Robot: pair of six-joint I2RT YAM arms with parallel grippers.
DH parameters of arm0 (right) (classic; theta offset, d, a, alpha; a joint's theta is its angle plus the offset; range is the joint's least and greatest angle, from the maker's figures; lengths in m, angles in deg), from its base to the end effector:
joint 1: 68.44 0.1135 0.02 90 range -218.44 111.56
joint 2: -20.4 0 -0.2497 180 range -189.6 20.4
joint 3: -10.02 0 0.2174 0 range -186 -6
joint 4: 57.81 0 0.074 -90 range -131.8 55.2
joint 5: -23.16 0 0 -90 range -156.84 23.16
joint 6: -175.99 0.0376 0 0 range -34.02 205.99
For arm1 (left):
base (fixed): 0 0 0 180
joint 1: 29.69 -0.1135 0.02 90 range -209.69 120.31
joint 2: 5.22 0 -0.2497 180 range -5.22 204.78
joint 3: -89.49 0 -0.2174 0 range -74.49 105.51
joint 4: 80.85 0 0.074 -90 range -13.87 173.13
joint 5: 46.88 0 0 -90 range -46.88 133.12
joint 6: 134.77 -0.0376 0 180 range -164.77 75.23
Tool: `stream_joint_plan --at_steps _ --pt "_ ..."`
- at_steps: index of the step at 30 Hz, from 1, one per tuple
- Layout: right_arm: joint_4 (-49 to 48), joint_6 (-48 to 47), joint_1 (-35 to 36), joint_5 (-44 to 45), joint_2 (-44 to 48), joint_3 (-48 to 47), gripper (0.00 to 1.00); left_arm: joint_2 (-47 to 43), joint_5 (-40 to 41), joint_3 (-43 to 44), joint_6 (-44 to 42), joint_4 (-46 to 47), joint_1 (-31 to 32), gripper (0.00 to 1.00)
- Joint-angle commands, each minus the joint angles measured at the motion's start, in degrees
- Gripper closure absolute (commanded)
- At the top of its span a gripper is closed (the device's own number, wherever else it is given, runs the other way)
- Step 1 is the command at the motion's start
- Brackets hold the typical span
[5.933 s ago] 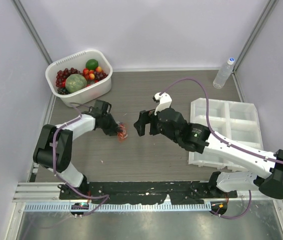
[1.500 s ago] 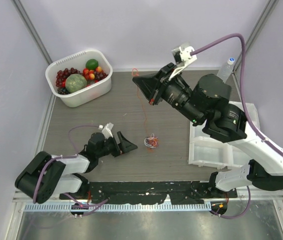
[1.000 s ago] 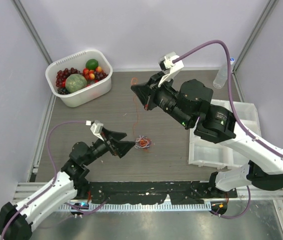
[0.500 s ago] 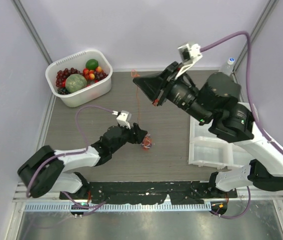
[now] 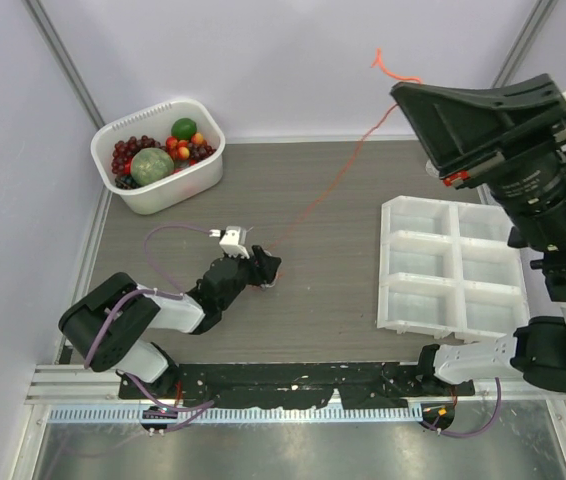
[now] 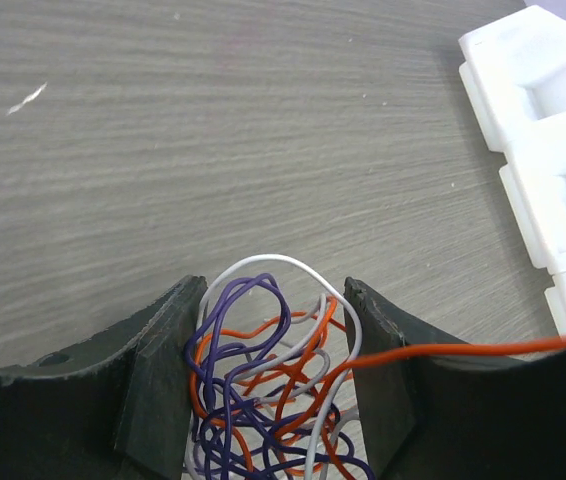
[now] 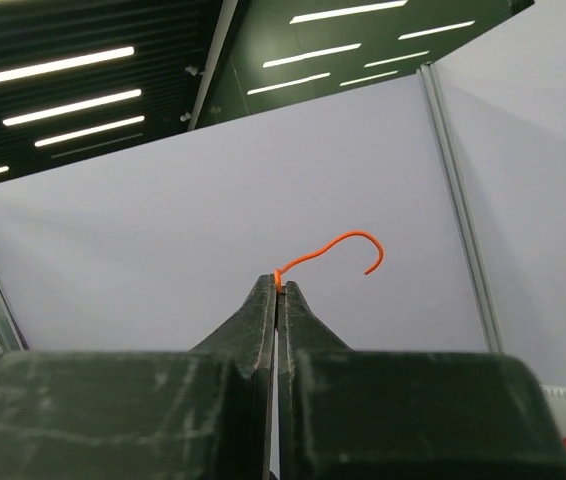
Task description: Untangle the cables
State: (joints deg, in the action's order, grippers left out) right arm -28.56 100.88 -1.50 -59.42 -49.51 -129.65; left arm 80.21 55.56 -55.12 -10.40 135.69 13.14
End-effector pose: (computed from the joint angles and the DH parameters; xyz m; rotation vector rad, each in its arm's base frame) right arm 0.0413 0.0846 0.6243 -0.2903 0.8927 1.2753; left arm 0.1869 -0.1622 0.1699 -0.0222 1.8672 -0.7566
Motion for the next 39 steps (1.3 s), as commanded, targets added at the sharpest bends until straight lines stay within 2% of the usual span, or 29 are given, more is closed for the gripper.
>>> stream_joint_plan --at_steps 1,4,10,13,18,23,27,31,32,34,37,39 --pt "-4.0 -3.2 -0.05 4.42 2.14 3.49 0.99 -1.31 1.35 -3.11 2.54 9.32 -0.2 0.4" --pt "-4.62 -3.99 -0.05 6.82 3.37 5.09 0.99 -0.88 2.49 -2.77 3.16 8.71 -0.2 0.41" --pt "-4.18 -6.1 -0.14 4.1 3.38 -4.21 0.99 -3.33 5.91 -3.38 5.87 5.11 -2.31 0.4" --pt "-5.14 -7.25 -0.05 4.71 5.13 -4.76 0.99 -2.9 6.54 -4.08 7.81 5.98 -3.45 0.4" --pt "-10.94 -8.21 -0.05 5.76 10.05 3.49 0.99 -2.63 6.54 -4.08 8.96 5.81 -3.89 0.39" --pt "-8.84 -9.88 -0.05 9.36 11.46 5.26 0.99 -2.63 7.85 -4.0 10.63 4.84 -4.51 0.34" --pt "-9.63 -10.76 -0.05 12.34 14.8 11.31 0.99 -2.37 7.86 -4.17 11.68 4.93 -5.12 0.3" --pt "-9.81 -9.63 -0.14 17.61 20.32 24.11 0.99 -3.77 3.65 -4.78 11.86 5.81 -6.35 0.45" --pt "-9.72 -9.27 -0.05 18.67 20.95 27.3 0.99 -5.52 1.81 -5.05 12.82 4.33 -7.05 0.47" --pt "-7.27 -8.66 -0.05 23.94 22.01 35.56 0.99 -10.69 -3.81 -4.18 16.24 -6.53 -9.42 0.5" --pt "-2.7 -5.42 -0.05 35.16 22.01 51.34 0.99 -20.27 -9.71 0.21 15.04 -30.33 -11.19 0.53" --pt "-1.9 -2.17 -0.31 38.27 20.53 60.66 0.99 -25.98 -11.47 2.15 12.49 -41.26 -11.19 0.53"
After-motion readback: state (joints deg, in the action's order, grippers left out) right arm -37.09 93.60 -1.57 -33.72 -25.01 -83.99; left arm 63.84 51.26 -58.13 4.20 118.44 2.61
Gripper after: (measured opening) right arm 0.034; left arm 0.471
